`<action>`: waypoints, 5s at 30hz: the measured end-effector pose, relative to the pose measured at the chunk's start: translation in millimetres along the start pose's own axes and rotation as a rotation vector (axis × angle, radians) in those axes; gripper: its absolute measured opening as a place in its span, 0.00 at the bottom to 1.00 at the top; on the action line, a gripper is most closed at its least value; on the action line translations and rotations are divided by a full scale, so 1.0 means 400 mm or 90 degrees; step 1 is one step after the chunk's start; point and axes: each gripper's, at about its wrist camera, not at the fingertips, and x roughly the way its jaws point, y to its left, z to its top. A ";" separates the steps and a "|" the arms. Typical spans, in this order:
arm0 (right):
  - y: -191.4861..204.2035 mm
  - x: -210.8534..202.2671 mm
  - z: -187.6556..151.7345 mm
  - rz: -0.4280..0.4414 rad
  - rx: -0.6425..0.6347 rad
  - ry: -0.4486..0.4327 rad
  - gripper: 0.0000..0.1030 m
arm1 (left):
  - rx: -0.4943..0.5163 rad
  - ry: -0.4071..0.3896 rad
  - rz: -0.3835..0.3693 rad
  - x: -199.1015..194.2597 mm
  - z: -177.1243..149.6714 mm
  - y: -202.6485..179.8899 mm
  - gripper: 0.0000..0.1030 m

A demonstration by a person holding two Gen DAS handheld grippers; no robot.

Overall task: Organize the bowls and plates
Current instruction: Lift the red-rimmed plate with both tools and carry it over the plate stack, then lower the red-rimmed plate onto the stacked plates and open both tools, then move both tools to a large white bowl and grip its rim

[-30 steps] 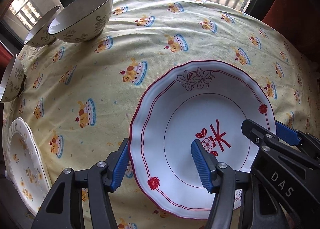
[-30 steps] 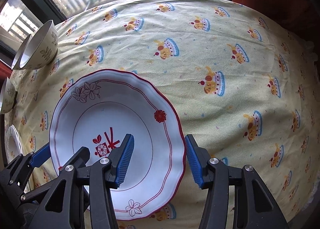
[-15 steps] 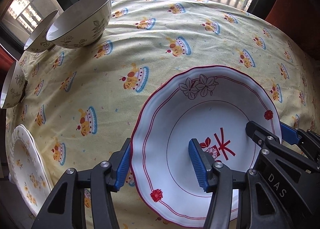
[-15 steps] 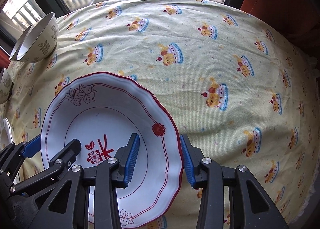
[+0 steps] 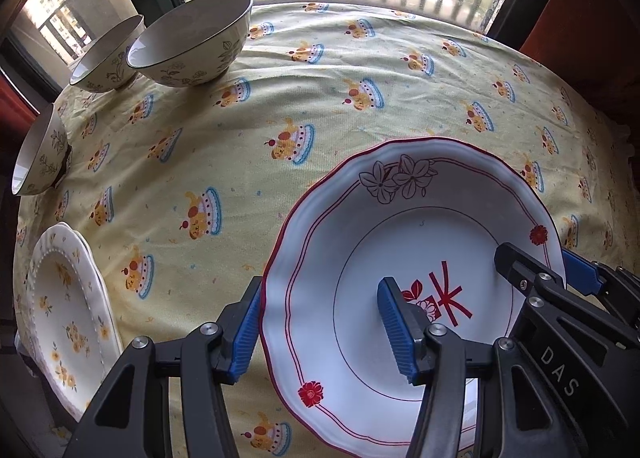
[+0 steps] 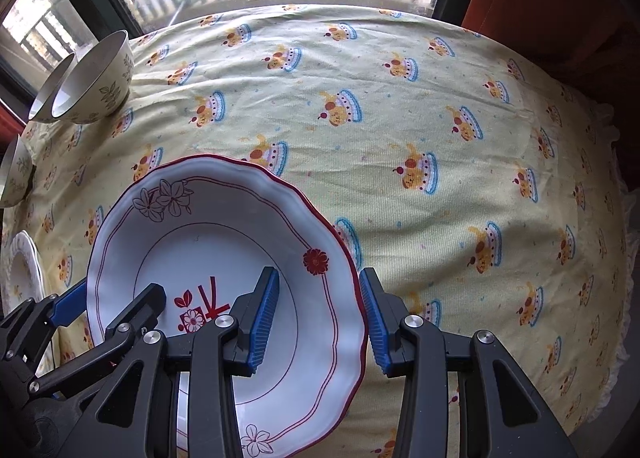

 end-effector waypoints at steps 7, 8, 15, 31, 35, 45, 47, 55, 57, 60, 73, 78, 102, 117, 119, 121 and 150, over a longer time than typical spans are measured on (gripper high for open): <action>0.060 -0.077 -0.040 -0.014 0.008 -0.028 0.44 | -0.012 -0.018 -0.016 -0.044 -0.007 0.060 0.55; 0.073 -0.086 -0.043 -0.018 0.007 -0.031 0.44 | -0.010 -0.022 -0.017 -0.052 -0.007 0.069 0.55; 0.172 -0.128 -0.055 -0.031 0.018 -0.042 0.44 | -0.006 -0.026 -0.034 -0.089 -0.021 0.170 0.55; 0.413 -0.155 -0.068 -0.023 0.013 -0.039 0.44 | -0.011 -0.034 -0.029 -0.114 -0.031 0.401 0.55; 0.465 -0.147 -0.076 -0.020 0.016 -0.033 0.44 | -0.011 -0.026 -0.029 -0.105 -0.044 0.455 0.55; 0.595 -0.116 -0.112 -0.016 0.020 -0.018 0.44 | -0.004 -0.011 -0.024 -0.086 -0.086 0.582 0.55; 0.621 -0.108 -0.121 -0.015 0.019 -0.012 0.44 | -0.004 -0.008 -0.019 -0.081 -0.096 0.604 0.55; 0.695 -0.074 -0.155 -0.017 0.010 0.023 0.44 | 0.010 0.008 -0.011 -0.056 -0.133 0.665 0.55; 0.704 -0.066 -0.163 -0.023 0.008 0.031 0.44 | 0.009 0.008 -0.014 -0.052 -0.140 0.671 0.55; 0.716 -0.061 -0.168 -0.033 0.002 0.031 0.44 | 0.009 0.005 -0.009 -0.049 -0.145 0.678 0.55; 0.698 -0.056 -0.184 0.003 0.022 0.039 0.44 | 0.014 -0.007 -0.009 -0.044 -0.150 0.683 0.55; 0.694 -0.088 -0.190 0.001 0.003 0.011 0.28 | 0.015 -0.007 -0.003 -0.044 -0.152 0.681 0.55; 0.755 -0.051 -0.172 -0.028 -0.017 0.014 0.26 | 0.019 -0.032 0.041 -0.045 -0.142 0.703 0.61; 0.711 -0.083 -0.143 0.039 -0.018 -0.004 0.50 | -0.053 -0.007 0.048 -0.051 -0.118 0.715 0.82; 0.699 -0.090 -0.132 0.056 -0.024 -0.014 0.58 | -0.070 -0.013 0.056 -0.067 -0.113 0.720 0.83; 0.689 -0.095 -0.120 0.077 -0.033 -0.020 0.62 | -0.077 -0.021 0.066 -0.079 -0.109 0.718 0.86; 0.901 -0.095 0.102 0.094 0.032 -0.088 0.70 | -0.051 -0.069 0.025 -0.046 0.148 0.959 0.78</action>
